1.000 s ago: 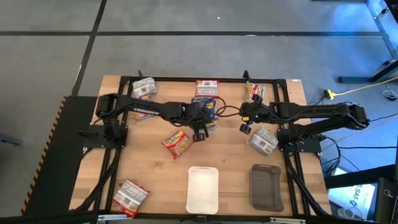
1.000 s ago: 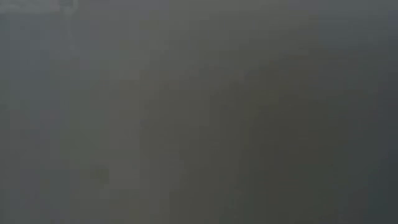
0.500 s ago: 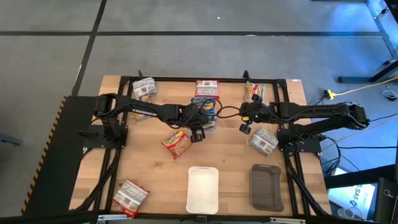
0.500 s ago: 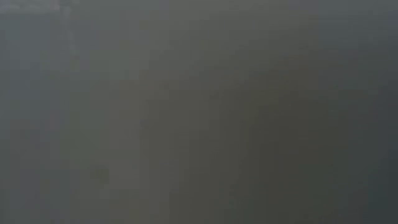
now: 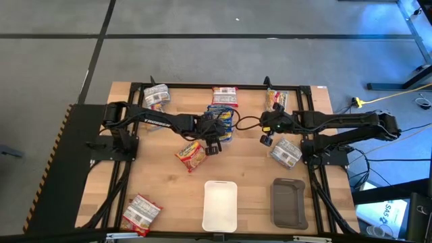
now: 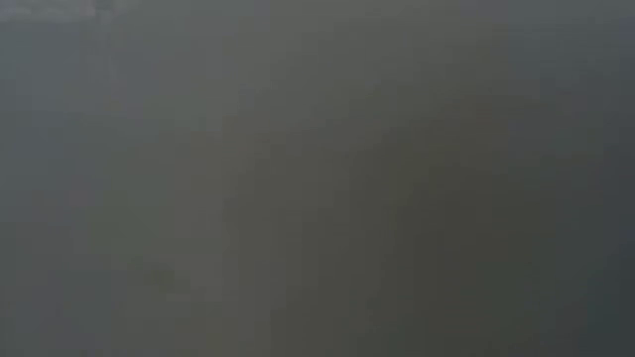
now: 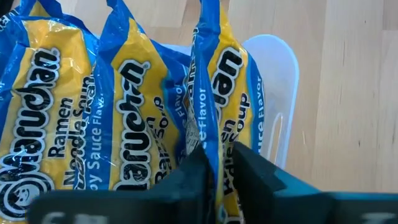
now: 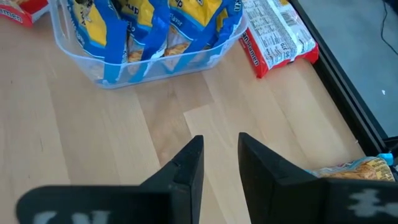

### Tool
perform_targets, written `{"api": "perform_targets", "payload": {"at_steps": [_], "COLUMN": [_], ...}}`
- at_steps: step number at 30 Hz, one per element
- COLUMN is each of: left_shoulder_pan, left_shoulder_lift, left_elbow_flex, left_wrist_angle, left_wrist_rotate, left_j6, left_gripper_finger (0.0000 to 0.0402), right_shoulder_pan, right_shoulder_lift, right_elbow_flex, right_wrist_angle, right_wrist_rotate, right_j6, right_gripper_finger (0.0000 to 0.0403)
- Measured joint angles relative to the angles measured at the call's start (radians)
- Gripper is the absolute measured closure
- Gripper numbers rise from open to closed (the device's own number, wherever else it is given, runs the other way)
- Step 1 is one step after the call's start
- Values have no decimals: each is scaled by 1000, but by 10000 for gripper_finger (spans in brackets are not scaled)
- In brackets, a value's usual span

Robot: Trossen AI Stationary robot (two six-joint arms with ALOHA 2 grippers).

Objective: Sort Maruchan noodles
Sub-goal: Adjust the blue noodle pack in the transparent bin, then put the red noodle pack into the white bin

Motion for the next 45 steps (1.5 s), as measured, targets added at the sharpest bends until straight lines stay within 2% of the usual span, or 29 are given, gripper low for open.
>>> {"api": "perform_targets", "payload": {"at_steps": [4, 8, 13, 18, 23, 26, 30, 35, 37, 45], "left_shoulder_pan": [-4, -20, -82, -220, -346, -365, -342, -324, -327, -365], "left_shoulder_lift": [-10, -80, -220, -330, -352, -331, -310, -267, -233, -135], "left_elbow_flex": [20, 96, 92, -71, -261, -342, -403, -450, -451, -446], "left_wrist_angle": [-52, -182, -293, -266, -150, -74, -74, 7, 62, 281], "left_wrist_rotate": [3, -4, -10, -60, -146, -174, -235, -219, -174, -149], "left_j6": [-1, -28, -199, -386, -592, -714, -891, -880, -832, -643], "left_gripper_finger": [282, 268, 267, 267, 266, 266, 266, 266, 266, 266], "right_shoulder_pan": [0, 1, 18, 116, 202, 223, 225, 225, 225, 236], "right_shoulder_lift": [0, 0, 5, 35, 126, 189, 262, 315, 316, 311], "right_elbow_flex": [0, 0, 0, -6, -5, -6, -6, -5, -6, -5], "right_wrist_angle": [0, 4, 75, 255, 399, 424, 431, 428, 398, 363], "right_wrist_rotate": [0, -9, -147, -226, -235, -234, -234, -232, -234, -240], "right_j6": [-3, -2, 39, 41, 38, 38, 42, 63, 65, 86], "right_gripper_finger": [327, 327, 327, 327, 327, 327, 327, 327, 327, 327]}}
